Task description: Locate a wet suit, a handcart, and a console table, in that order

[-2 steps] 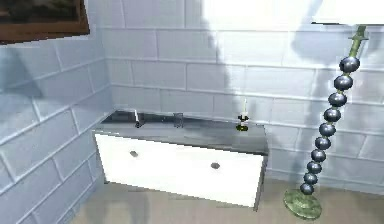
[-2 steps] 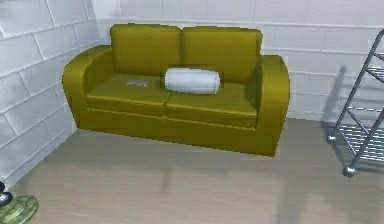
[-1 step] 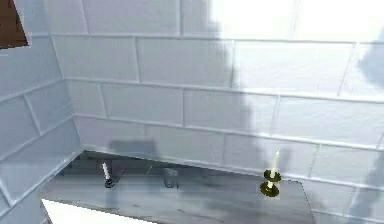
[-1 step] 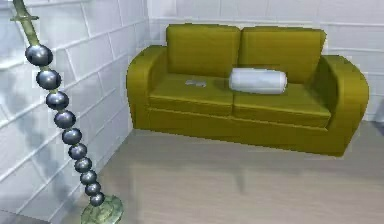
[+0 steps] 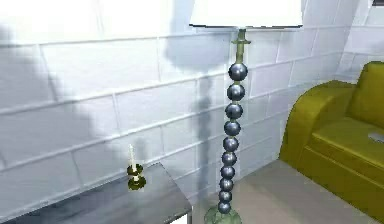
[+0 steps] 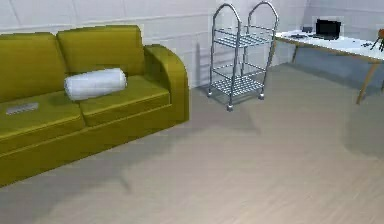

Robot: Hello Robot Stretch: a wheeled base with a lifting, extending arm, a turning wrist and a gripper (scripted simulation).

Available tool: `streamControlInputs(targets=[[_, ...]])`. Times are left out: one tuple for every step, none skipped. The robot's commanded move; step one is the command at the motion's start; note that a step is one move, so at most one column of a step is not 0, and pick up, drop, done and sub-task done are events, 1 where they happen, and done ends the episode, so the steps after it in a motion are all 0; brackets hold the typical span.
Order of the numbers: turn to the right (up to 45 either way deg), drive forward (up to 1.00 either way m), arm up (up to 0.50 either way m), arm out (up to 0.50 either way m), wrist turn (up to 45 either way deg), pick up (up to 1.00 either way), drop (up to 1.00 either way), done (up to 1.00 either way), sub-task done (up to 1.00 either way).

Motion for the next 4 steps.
streamControlInputs(targets=[[45.0, 0.0, 0.0, 0.0, 0.0, 0.0, 0.0, 0.0, 0.0], [45.0, 0.0, 0.0, 0.0, 0.0, 0.0, 0.0, 0.0, 0.0], [39.0, 0.0, 0.0, 0.0, 0.0, 0.0, 0.0, 0.0, 0.0], [0.0, 0.05, 0.0, 0.0, 0.0, 0.0, 0.0, 0.0, 0.0]])
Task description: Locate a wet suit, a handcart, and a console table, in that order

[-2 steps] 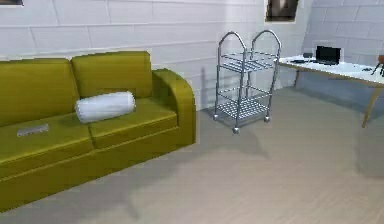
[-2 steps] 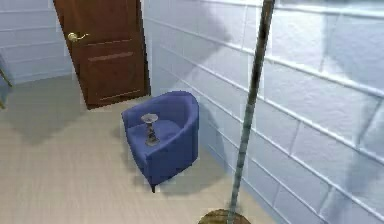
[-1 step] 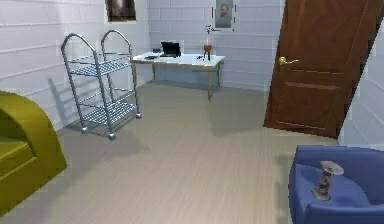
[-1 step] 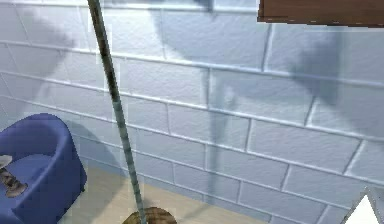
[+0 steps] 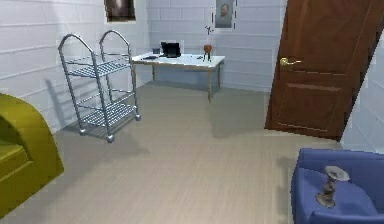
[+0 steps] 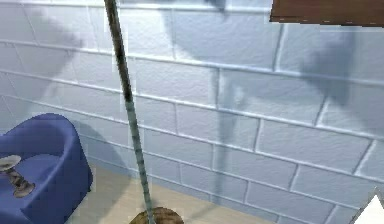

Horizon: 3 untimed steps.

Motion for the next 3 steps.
streamControlInputs(targets=[[-45.0, 0.0, 0.0, 0.0, 0.0, 0.0, 0.0, 0.0, 0.0], [-45.0, 0.0, 0.0, 0.0, 0.0, 0.0, 0.0, 0.0, 0.0], [-45.0, 0.0, 0.0, 0.0, 0.0, 0.0, 0.0, 0.0, 0.0]])
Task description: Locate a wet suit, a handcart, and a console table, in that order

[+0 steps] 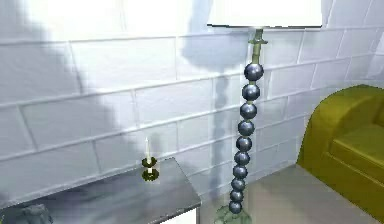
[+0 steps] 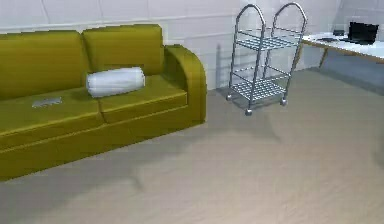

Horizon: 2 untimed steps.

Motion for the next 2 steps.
streamControlInputs(targets=[[-45.0, 0.0, 0.0, 0.0, 0.0, 0.0, 0.0, 0.0, 0.0], [0.0, 0.0, 0.0, 0.0, 0.0, 0.0, 0.0, 1.0, 0.0]])
